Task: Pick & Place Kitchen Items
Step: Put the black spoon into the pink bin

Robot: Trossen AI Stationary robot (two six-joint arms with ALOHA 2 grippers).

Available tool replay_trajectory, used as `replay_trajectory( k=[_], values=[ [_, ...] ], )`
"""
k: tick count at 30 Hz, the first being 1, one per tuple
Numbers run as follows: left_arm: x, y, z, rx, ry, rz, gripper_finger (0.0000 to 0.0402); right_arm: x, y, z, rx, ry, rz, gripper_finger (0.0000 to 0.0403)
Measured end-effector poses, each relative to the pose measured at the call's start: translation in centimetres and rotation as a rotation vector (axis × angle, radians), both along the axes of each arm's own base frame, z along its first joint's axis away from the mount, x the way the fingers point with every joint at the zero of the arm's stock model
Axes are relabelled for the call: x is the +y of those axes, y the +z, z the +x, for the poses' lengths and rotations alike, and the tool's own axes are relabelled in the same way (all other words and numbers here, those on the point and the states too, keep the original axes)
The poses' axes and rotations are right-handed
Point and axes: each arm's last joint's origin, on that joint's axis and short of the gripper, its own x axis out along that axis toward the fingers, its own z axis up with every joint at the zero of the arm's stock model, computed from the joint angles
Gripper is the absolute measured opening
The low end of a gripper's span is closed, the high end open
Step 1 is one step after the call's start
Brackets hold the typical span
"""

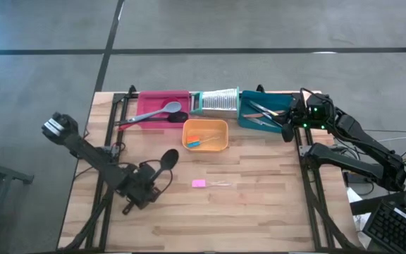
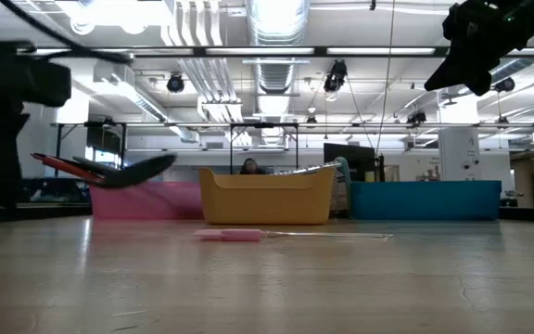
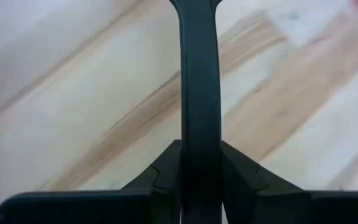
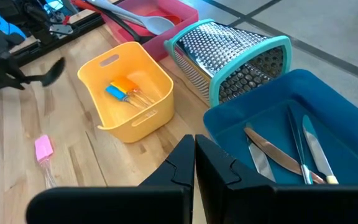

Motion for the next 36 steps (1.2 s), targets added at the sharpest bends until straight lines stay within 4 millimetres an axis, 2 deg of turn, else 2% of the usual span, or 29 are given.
replay_trajectory(
  k=[4,8,16,21,25,30,36],
  values=[
    [-0.4,1.8,0.1,-0.106,-0.057,0.051,0.0075,0.0,0.0,0.0,0.000,0.000,0.000,0.0008],
    [-0.3,3.4,0.2,-0.205,-0.143,0.173,0.0075,0.0,0.0,0.0,0.001,0.000,0.000,0.0008],
    [0.6,7.8,1.1,-0.392,-0.353,0.633,0.0075,0.0,-0.5,0.1,0.012,0.001,0.005,0.0008],
    [1.8,11.3,1.7,-0.410,-0.404,0.864,0.0075,-0.1,-1.1,0.1,0.025,0.002,0.010,0.0008],
    [3.9,14.6,1.9,-0.381,-0.381,0.924,0.0075,-0.2,-1.1,0.2,0.025,0.001,0.009,0.0008],
    [7.4,18.8,1.8,-0.304,-0.368,0.858,0.0075,-0.2,-1.1,0.2,0.024,0.001,0.009,0.0008],
    [11.0,21.7,1.6,-0.142,-0.324,0.785,0.0075,-0.2,-1.1,0.2,0.024,0.002,0.008,0.0008]
  ],
)
